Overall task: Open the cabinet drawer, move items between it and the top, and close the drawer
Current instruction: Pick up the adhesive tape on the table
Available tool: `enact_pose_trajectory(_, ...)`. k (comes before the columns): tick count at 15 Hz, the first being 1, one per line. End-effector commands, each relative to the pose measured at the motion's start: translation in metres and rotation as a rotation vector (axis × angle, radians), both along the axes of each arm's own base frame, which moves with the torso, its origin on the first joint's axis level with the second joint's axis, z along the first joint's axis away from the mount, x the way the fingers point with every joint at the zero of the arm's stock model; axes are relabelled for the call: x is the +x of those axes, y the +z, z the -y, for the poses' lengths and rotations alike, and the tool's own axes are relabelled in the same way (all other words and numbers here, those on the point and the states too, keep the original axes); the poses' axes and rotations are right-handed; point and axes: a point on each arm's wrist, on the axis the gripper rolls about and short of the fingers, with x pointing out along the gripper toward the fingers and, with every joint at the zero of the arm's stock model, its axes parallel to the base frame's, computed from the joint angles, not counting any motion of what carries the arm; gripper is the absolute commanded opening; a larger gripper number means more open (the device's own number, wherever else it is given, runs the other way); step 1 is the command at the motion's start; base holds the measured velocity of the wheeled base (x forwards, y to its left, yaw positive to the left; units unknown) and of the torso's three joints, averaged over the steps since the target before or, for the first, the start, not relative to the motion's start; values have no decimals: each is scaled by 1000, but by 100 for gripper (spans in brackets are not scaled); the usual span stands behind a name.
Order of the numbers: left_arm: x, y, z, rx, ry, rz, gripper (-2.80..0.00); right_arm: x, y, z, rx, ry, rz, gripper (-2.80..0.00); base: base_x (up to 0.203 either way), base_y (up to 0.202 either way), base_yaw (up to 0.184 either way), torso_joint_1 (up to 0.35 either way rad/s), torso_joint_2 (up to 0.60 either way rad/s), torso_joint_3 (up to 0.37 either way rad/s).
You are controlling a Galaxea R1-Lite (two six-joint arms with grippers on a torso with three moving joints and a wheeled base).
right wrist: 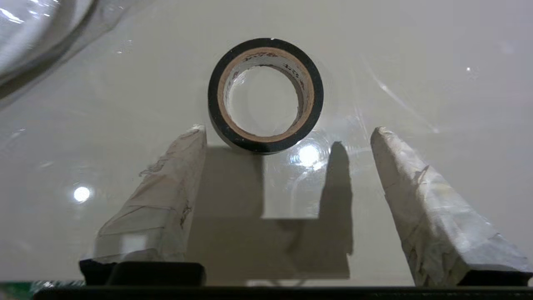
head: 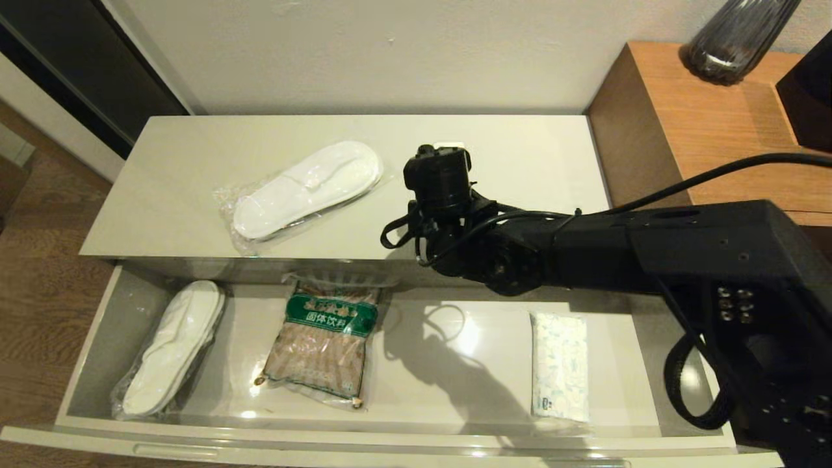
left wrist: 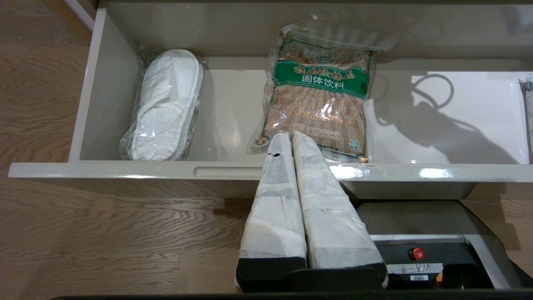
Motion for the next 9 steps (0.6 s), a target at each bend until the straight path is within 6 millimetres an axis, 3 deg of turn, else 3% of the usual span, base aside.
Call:
enact_pose_trajectory(1, 0, 0, 0, 0, 0, 1, -280, 12, -25, -6, -44, -25, 7, 0, 0, 0, 0, 0, 0, 0)
enact_pose_trajectory(9, 0, 0, 0, 1, 0, -1, -280, 27, -35, -4, -63, -39, 65, 0, 0, 0, 0, 0, 0, 0)
